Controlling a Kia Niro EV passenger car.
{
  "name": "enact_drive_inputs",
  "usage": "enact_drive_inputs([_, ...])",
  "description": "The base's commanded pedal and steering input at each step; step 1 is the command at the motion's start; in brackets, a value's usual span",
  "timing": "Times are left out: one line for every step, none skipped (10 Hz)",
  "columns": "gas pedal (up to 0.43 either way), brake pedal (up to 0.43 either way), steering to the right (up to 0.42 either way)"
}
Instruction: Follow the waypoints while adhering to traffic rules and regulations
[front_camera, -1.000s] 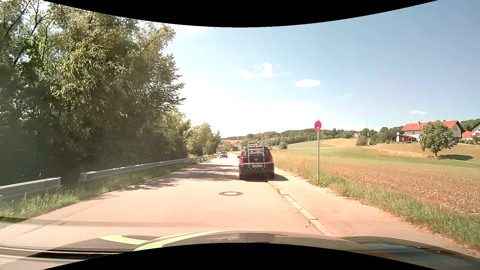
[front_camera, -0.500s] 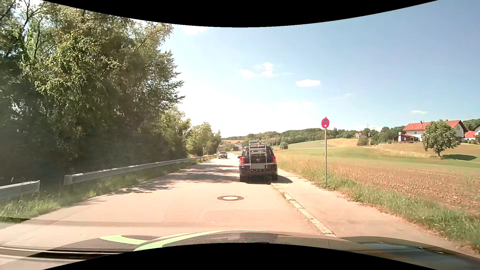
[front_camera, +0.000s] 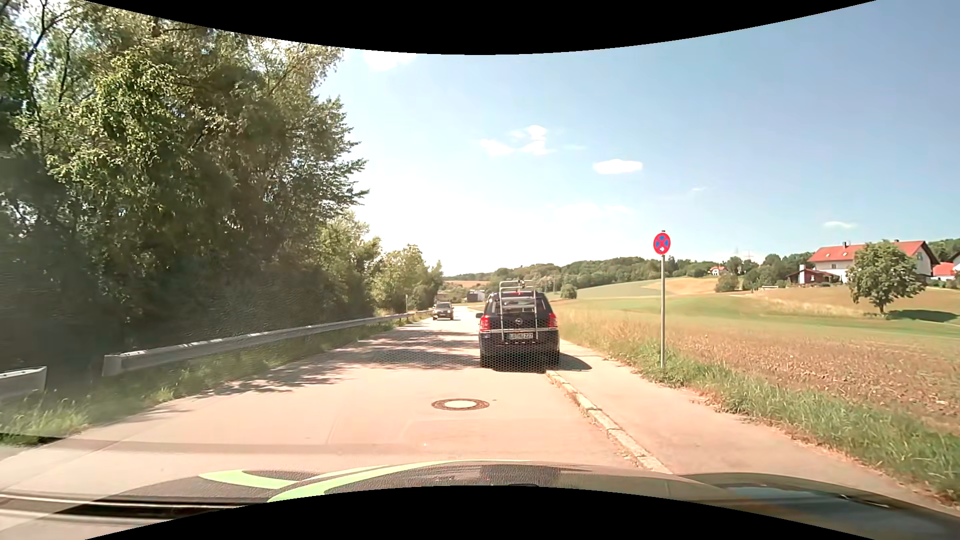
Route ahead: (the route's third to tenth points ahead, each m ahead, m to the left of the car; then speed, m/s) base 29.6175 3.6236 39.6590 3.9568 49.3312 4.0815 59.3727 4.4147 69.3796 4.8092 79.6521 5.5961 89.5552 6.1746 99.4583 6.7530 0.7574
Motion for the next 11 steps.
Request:
enact_drive_inputs([0.0,0.159,-0.012])
enact_drive_inputs([0.0,0.159,-0.012])
enact_drive_inputs([0.0,0.165,-0.012])
enact_drive_inputs([0.0,0.165,-0.012])
enact_drive_inputs([0.0,0.177,-0.014])
enact_drive_inputs([0.0,0.189,-0.015])
enact_drive_inputs([0.0,0.189,-0.017])
enact_drive_inputs([0.0,0.195,-0.017])
enact_drive_inputs([0.0,0.195,-0.018])
enact_drive_inputs([0.0,0.195,-0.018])
enact_drive_inputs([0.0,0.195,-0.018])
